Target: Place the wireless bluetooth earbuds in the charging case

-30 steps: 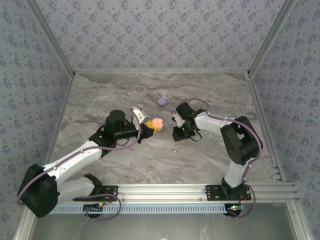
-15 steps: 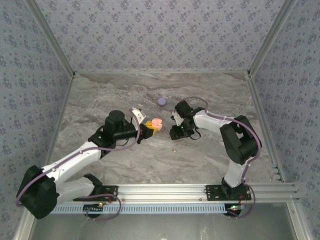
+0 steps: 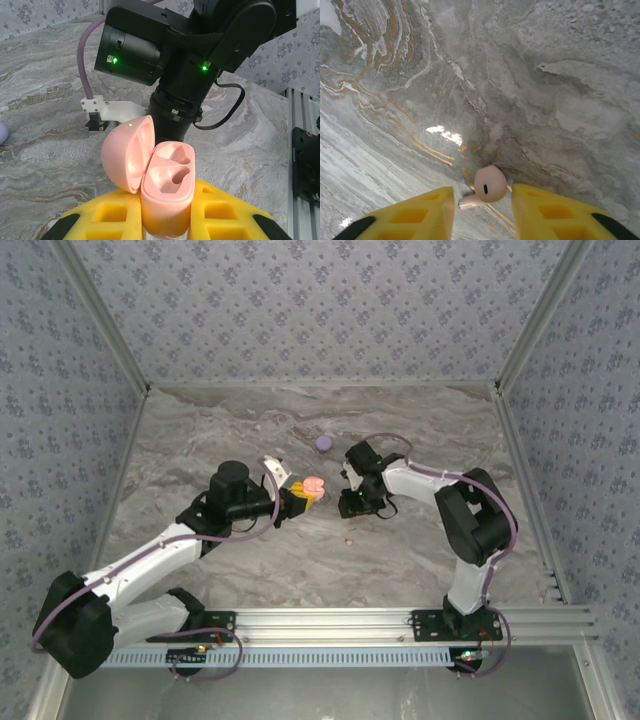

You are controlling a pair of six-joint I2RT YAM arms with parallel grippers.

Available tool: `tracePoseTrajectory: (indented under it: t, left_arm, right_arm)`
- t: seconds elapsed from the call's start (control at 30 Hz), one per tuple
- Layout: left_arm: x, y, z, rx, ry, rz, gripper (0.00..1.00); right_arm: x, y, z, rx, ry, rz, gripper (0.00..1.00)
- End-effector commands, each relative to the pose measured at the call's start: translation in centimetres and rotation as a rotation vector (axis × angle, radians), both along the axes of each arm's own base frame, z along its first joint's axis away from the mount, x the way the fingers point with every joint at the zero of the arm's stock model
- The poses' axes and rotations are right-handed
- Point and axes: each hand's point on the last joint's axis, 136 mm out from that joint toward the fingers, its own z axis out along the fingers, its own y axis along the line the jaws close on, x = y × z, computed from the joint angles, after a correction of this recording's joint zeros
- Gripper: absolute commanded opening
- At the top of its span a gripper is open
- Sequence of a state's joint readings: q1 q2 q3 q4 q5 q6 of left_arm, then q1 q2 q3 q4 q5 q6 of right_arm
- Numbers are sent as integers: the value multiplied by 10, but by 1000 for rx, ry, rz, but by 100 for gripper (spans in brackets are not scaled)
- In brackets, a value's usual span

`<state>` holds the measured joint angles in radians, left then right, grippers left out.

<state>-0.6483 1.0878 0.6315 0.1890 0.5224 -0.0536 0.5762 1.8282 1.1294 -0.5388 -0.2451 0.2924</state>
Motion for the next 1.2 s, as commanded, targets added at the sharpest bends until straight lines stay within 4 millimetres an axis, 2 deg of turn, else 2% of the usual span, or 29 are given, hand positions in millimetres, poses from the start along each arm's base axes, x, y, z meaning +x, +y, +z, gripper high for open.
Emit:
tracePoseTrajectory:
  t: [0.0,0.07,0.1,0.33,0.5,0.8,1.17]
  left_arm:
    - [-2,0,12,-17,-34,-4,14]
    - [-1,0,12,-17,-34,-4,14]
    - [-2,0,11,-16,-33,-4,14]
    - [-2,1,10,-15,-34,0,14]
    - [-2,2,11,-16,-34,4,14]
    - [-3,2,12,-20,-34,2,14]
    - [-4,4,13,-24,-38,5,14]
  right_arm:
    - [4,1,-2,-43,0,4,34]
    - [2,-1,-7,-74,8,24,31]
    - [12,6,1,-64,-25,34,30]
    - [11,4,-1,-170,-33,157,25]
    - [11,3,3,-188,-34,181,28]
    - [9,11,20,-132,-56,170,40]
    - [6,16,15,-140,-43,124,37]
